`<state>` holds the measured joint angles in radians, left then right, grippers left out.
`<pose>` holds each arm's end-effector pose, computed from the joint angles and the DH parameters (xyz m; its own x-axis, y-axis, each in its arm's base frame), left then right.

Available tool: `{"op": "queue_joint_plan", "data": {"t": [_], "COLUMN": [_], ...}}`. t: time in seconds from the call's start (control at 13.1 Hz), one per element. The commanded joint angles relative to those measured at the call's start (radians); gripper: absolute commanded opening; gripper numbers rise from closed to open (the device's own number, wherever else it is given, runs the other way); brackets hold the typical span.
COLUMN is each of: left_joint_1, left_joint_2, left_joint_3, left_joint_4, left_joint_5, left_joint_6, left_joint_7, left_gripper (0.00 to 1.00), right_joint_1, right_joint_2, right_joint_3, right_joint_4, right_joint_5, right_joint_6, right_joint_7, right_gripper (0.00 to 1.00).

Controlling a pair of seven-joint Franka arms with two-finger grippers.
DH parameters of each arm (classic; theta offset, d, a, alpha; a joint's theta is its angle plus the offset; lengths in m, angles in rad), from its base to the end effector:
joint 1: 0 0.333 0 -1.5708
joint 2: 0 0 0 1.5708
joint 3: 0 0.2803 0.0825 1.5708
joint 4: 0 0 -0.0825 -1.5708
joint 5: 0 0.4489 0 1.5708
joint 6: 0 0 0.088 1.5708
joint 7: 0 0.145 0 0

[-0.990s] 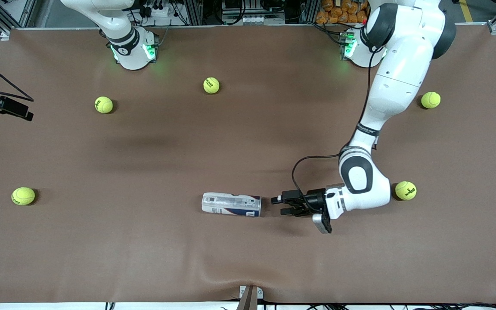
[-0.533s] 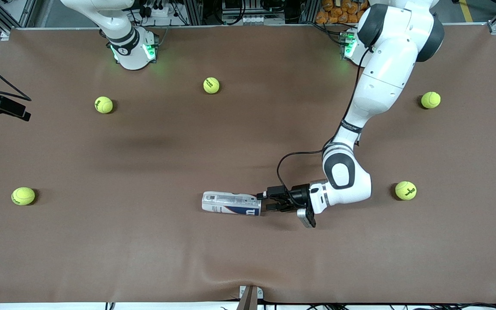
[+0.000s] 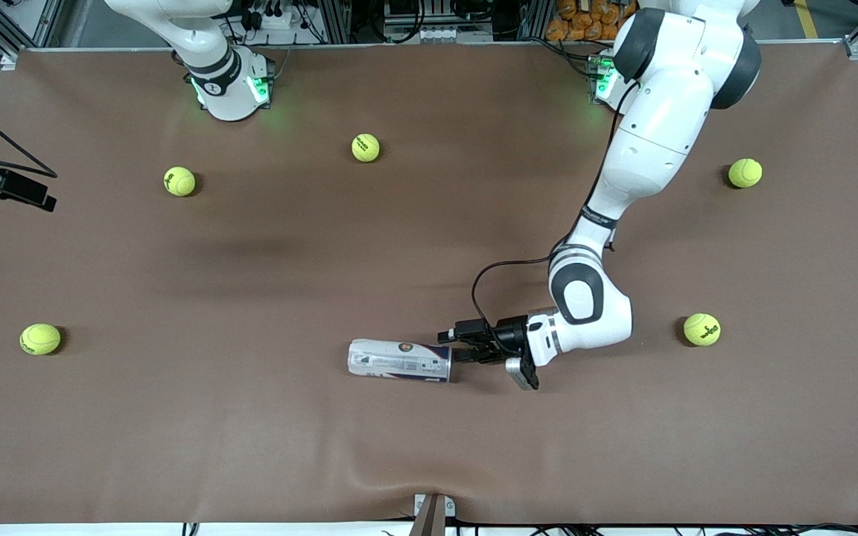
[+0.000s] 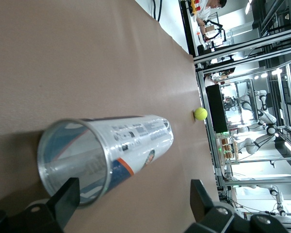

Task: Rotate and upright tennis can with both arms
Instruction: 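Close the left gripper on the rim of the can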

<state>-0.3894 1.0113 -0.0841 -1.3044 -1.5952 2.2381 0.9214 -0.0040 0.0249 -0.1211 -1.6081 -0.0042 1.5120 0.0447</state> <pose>0.6796 -0.4016 0.0677 0.9733 0.0017 0.2294 -0.2136 -0.3577 0.9091 0.6076 -0.0765 0.5111 0.9783 -0.1686 -0.1201 -0.1684 -0.9856 0.0126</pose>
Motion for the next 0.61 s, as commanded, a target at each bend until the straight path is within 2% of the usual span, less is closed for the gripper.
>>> {"op": "queue_joint_plan", "data": {"t": [0.0, 0.08, 0.15, 0.23, 0.38, 0.46, 0.53], "left_joint_1": [-0.02, -0.02, -0.02, -0.02, -0.02, -0.02, -0.02], "left_joint_2": [0.021, 0.021, 0.02, 0.02, 0.015, 0.01, 0.009], "left_joint_3": [0.01, 0.01, 0.01, 0.01, 0.012, 0.013, 0.015], "left_joint_4": [0.036, 0.037, 0.037, 0.037, 0.036, 0.036, 0.036], "left_joint_5": [-0.034, -0.035, -0.035, -0.035, -0.034, -0.034, -0.034], "left_joint_6": [0.02, 0.027, 0.031, 0.032, 0.032, 0.032, 0.032], "left_joint_7": [0.022, 0.022, 0.024, 0.024, 0.025, 0.025, 0.025], "left_gripper": [0.87, 0.72, 0.53, 0.41, 0.1, 0.03, 0.0], "right_joint_1": [-0.016, -0.017, -0.017, -0.019, -0.025, -0.027, -0.027], "right_joint_2": [0.018, 0.017, 0.018, 0.017, 0.018, 0.017, 0.018], "right_joint_3": [0.011, 0.011, 0.011, 0.011, 0.009, 0.009, 0.009], "right_joint_4": [0.036, 0.04, 0.051, 0.063, 0.076, 0.079, 0.08], "right_joint_5": [0.007, 0.007, 0.007, 0.007, 0.007, 0.007, 0.007], "right_joint_6": [-0.015, -0.015, -0.015, -0.015, -0.013, -0.013, -0.013], "right_joint_7": [-0.012, -0.014, -0.014, -0.014, -0.016, -0.014, -0.014], "right_gripper": [1.0, 1.0, 1.0, 1.0, 1.0, 1.0, 1.0]}}
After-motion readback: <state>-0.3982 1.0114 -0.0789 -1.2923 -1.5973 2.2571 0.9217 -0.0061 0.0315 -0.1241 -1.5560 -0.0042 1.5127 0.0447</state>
